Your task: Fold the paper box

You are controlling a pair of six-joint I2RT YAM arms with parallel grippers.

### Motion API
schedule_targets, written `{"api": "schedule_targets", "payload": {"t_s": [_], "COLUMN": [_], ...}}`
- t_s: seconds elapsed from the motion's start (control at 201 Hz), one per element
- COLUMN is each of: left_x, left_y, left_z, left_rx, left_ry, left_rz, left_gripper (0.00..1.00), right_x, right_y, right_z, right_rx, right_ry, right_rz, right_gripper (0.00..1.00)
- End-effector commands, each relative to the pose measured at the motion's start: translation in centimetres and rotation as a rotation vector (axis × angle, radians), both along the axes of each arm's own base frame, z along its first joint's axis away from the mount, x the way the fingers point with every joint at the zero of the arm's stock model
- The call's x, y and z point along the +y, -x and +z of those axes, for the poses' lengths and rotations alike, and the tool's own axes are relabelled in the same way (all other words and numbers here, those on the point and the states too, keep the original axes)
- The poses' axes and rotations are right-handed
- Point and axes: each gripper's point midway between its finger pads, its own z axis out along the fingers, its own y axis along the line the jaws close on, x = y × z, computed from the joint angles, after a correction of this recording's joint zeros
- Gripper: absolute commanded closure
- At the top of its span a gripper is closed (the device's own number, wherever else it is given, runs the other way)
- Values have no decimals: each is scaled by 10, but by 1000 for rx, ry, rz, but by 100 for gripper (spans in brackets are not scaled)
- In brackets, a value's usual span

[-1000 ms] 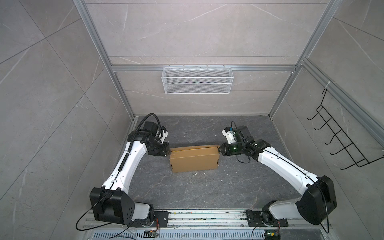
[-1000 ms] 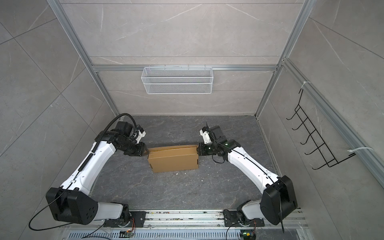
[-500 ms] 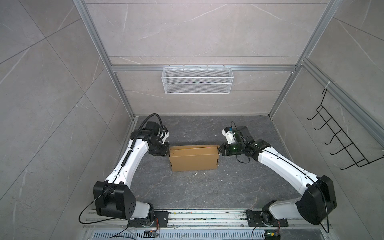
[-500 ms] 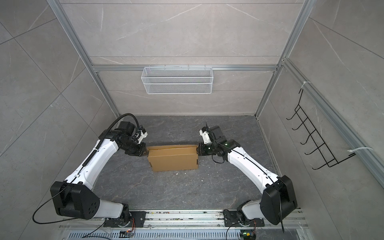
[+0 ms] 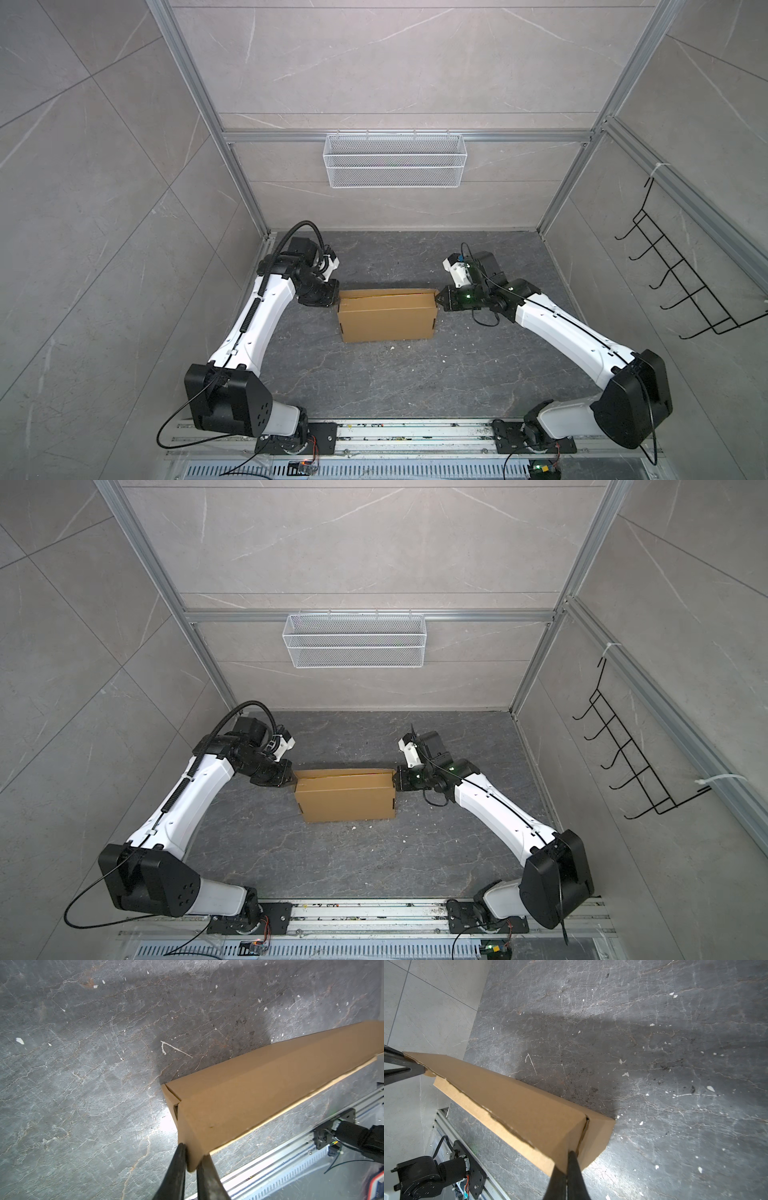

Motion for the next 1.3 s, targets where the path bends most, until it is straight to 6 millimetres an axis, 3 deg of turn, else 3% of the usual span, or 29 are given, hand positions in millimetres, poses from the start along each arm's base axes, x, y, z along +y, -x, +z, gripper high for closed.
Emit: {"api": "schedule_targets", "payload": {"t_s": [0.0,0.403,0.557,0.766,1.015,1.294], "left_x": [-8,-4,0,2,3,-6], "left_y": [3,0,1,1,-2,-4], "left_z": [7,4,-4,-13,-8,4], "left_rx": [25,19,30,36,19,25], "left_ry": [51,28,2,-15,-16,41], "left_rz": [-3,6,12,10,16,29], "left_gripper": [85,87,83,85,94,97], "right_x": [-8,-7,-7,-8,-8,-8], "right_y": [27,26,27,27,27,27], "right_z": [-40,-40,-39,-40,-40,-44], "right_rx": [175,174,172,172,173,179], "right_ry": [85,83,83,86,86,88], "right_rz": [5,6,7,9,8,8], "right_gripper": [100,100,100,100,100,100]}}
